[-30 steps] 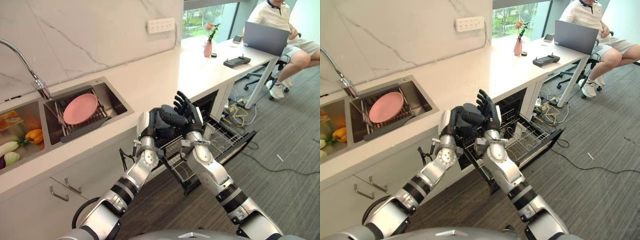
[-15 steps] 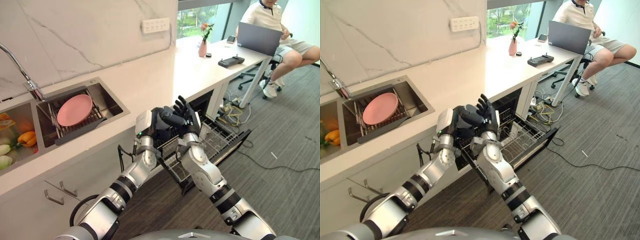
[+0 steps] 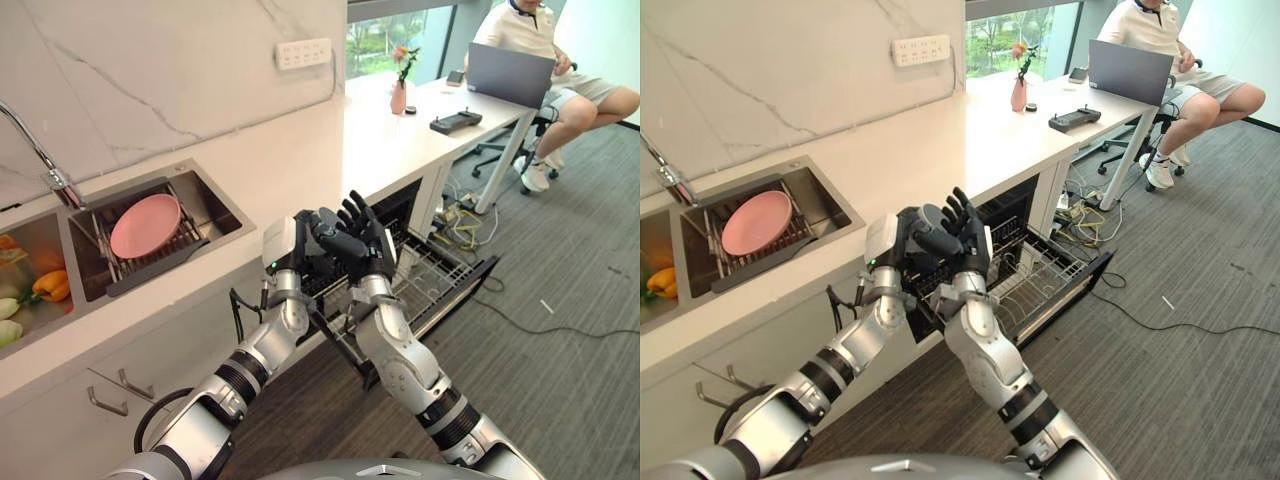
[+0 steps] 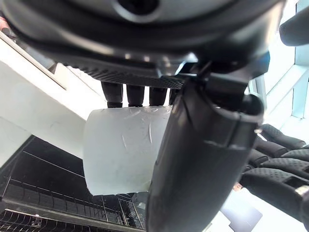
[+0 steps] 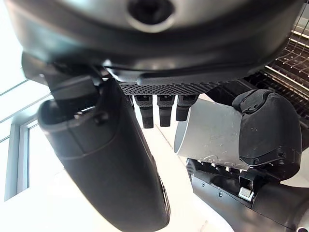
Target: Place the dishes in the dishwasher.
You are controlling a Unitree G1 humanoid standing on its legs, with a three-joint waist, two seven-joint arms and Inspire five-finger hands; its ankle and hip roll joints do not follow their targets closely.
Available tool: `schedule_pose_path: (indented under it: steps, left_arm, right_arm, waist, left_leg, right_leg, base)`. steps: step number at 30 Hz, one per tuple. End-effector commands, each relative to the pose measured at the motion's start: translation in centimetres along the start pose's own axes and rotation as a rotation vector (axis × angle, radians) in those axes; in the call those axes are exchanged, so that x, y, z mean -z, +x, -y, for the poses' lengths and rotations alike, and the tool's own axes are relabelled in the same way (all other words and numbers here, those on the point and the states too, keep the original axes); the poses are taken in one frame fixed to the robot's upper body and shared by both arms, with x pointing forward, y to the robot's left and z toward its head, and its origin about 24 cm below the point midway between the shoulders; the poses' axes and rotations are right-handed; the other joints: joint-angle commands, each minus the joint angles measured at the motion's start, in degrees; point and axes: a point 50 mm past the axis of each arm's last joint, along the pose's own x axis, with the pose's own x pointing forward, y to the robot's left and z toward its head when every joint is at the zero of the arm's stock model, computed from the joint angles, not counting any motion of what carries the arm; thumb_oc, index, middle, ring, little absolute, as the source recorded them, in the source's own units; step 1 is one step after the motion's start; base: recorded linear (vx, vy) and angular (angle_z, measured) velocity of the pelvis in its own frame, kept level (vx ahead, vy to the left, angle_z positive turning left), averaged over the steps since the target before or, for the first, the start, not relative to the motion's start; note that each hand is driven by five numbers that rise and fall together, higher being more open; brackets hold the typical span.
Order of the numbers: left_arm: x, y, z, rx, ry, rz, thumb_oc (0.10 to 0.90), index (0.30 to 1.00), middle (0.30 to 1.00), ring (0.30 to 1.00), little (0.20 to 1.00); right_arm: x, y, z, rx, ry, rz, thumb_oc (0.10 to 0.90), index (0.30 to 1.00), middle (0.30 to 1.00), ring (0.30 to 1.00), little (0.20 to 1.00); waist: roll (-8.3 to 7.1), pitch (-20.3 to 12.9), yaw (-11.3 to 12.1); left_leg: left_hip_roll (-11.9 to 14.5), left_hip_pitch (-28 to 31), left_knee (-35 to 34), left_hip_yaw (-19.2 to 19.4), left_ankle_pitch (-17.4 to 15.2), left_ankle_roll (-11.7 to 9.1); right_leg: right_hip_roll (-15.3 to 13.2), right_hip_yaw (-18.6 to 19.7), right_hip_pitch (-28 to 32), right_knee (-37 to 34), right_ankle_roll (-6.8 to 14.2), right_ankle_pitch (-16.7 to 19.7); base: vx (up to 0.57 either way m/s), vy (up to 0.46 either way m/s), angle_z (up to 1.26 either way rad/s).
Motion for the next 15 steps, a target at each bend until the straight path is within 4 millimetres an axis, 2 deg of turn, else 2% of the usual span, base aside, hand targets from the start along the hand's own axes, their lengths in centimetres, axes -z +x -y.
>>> schedule_pose_path:
  steps: [1,4,7,8,11,13,14,15]
  left_arm:
    - [-9.7,4.3,-4.0,-0.226,-0.028,0.384,0.400,0.300,0.300,0.300,0.300]
    - [-9.5,4.3,-4.2,-0.226,-0.011,0.384,0.400,0.300,0.300,0.300,0.300]
    - [-8.9,4.5,-4.8,-0.248,-0.004,0.376,0.400,0.300,0.300,0.300,0.300]
    - [-8.9,4.5,-4.8,-0.248,-0.004,0.376,0.400,0.300,0.300,0.300,0.300]
    - [-8.4,4.7,-6.0,-0.291,-0.025,0.385,0.400,0.300,0.300,0.300,0.300]
    - [-8.2,4.5,-6.3,-0.297,-0.048,0.399,0.400,0.300,0.300,0.300,0.300]
    - [-8.2,4.5,-6.3,-0.297,-0.048,0.399,0.400,0.300,0.300,0.300,0.300]
    - [-7.9,4.4,-6.8,-0.304,-0.087,0.398,0.400,0.300,0.300,0.300,0.300]
  right_arm:
    - [-4.3,-1.1,-6.4,-0.280,0.199,0.167,0.800,0.900,0.900,0.900,0.900]
    - [-4.9,-1.5,-6.4,-0.309,0.187,0.192,0.800,0.900,0.900,0.900,0.900]
    - [-6.9,-1.7,-5.6,-0.333,0.038,0.347,0.800,0.900,0.900,0.900,0.900]
    - [-6.9,-1.7,-5.6,-0.333,0.038,0.347,0.800,0.900,0.900,0.900,0.900]
    - [-9.9,-1.6,-4.3,-0.322,-0.190,0.583,0.800,0.900,0.900,0.900,0.900]
    - [-11.4,-1.7,-3.3,-0.286,-0.271,0.699,0.800,0.900,0.900,0.900,0.900]
    - [-11.4,-1.7,-3.3,-0.286,-0.271,0.699,0.800,0.900,0.900,0.900,0.900]
    - [-12.9,-2.1,-2.0,-0.226,-0.323,0.800,0.800,0.900,0.900,0.900,0.900]
  waist:
    - [0.90,-0.8,0.6]
    - [0.88,-0.8,0.5]
    - [0.93,-0.6,0.1]
    - [0.96,-0.6,0.1]
    - [1.18,-0.5,-0.7]
    - [1.33,-0.3,-1.1]
    - [1.34,-0.3,-1.1]
    - [1.49,-0.3,-1.6]
  left_leg:
    - [0.0,2.1,0.5,-0.6,-5.0,-0.8]
    - [0.0,2.2,0.5,-0.5,-5.1,-0.8]
    - [0.0,2.4,0.5,-0.3,-5.0,-0.7]
    - [0.0,2.5,0.5,-0.3,-5.0,-0.7]
    - [0.0,2.8,0.5,0.4,-5.0,-0.6]
    - [0.0,3.0,0.5,0.9,-5.2,-0.6]
    - [0.0,3.0,0.5,0.9,-5.2,-0.6]
    - [-0.2,3.2,0.5,1.2,-5.3,-0.4]
  right_leg:
    - [-3.2,-4.6,2.9,0.8,4.4,-5.0]
    - [-3.2,-4.7,3.0,0.8,4.3,-5.0]
    - [-3.3,-4.6,3.1,0.8,4.4,-5.1]
    - [-3.3,-4.5,3.1,0.8,4.4,-5.1]
    - [-3.4,-4.2,2.7,0.8,4.7,-5.3]
    - [-3.5,-4.0,2.5,0.8,4.9,-5.3]
    - [-3.5,-4.0,2.5,0.8,4.9,-5.3]
    - [-3.4,-3.6,2.4,0.9,5.1,-5.3]
  base:
    - [0.00,-0.007,-0.05]
    - [0.00,-0.002,-0.01]
    - [0.00,0.000,0.00]
    - [0.00,0.000,0.00]
    - [0.00,0.000,0.00]
    - [0.01,0.016,-0.04]
    - [0.03,0.024,-0.04]
    - [0.03,0.015,-0.03]
